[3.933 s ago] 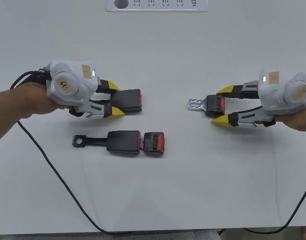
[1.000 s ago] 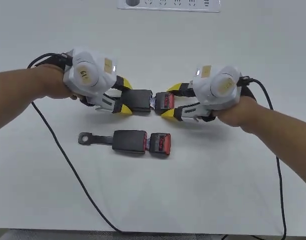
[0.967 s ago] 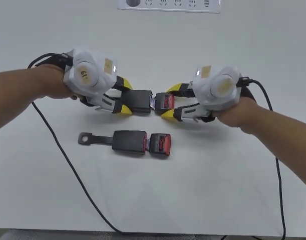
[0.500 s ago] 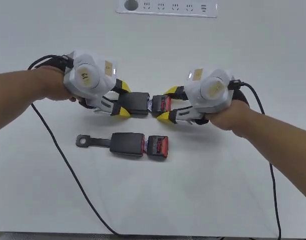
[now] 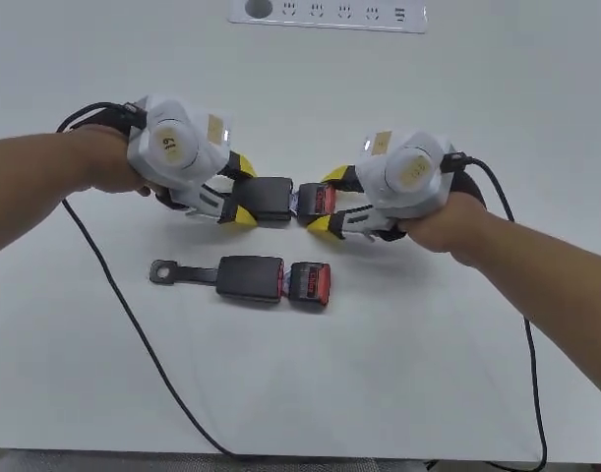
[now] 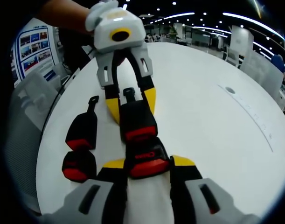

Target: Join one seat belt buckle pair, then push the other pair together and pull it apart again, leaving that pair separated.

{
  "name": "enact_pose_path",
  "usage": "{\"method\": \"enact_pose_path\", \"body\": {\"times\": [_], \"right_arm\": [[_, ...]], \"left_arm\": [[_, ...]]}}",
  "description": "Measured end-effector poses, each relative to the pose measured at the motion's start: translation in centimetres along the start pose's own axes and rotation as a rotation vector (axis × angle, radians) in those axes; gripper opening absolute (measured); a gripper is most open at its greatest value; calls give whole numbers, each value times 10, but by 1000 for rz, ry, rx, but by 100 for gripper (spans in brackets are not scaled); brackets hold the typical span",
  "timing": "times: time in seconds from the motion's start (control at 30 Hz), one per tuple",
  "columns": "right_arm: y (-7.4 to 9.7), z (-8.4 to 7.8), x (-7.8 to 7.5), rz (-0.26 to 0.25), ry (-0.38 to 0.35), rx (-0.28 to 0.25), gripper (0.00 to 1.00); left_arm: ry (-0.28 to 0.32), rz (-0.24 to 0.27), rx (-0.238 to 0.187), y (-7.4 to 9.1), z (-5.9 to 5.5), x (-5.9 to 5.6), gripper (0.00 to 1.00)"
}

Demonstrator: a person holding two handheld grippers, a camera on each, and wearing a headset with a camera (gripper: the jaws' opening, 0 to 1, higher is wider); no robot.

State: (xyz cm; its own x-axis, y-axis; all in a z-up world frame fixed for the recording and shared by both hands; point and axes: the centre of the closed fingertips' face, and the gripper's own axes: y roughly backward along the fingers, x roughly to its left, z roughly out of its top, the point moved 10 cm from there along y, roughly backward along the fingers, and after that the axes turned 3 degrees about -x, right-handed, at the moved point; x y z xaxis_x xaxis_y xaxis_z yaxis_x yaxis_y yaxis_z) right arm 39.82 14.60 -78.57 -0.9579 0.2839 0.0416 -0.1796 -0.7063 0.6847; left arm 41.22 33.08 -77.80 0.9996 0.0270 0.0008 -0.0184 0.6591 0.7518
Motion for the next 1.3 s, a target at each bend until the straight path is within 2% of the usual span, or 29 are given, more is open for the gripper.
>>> {"method": "enact_pose_path", "body": {"times": [0.57,0.63,0.87,1.03,1.13,1.3], "right_arm": [[0,1,2,-16,13,19,35],[1,1,4,-17,32,32,35],[9,-5,2,-10,33,38,35],[14,-12,-3,-1,41,10,35],[15,-12,-3,6,53,15,35],[25,-19,-5,7,60,4,35]], "left_arm": [[-7,-1,5,1,0,0,34],[-10,-3,8,1,0,0,34],[-13,-5,9,3,-1,0,34],[-10,-3,2,3,-2,-1,34],[-11,-5,2,3,-2,0,34],[-11,-7,8,2,0,0,34]]}}
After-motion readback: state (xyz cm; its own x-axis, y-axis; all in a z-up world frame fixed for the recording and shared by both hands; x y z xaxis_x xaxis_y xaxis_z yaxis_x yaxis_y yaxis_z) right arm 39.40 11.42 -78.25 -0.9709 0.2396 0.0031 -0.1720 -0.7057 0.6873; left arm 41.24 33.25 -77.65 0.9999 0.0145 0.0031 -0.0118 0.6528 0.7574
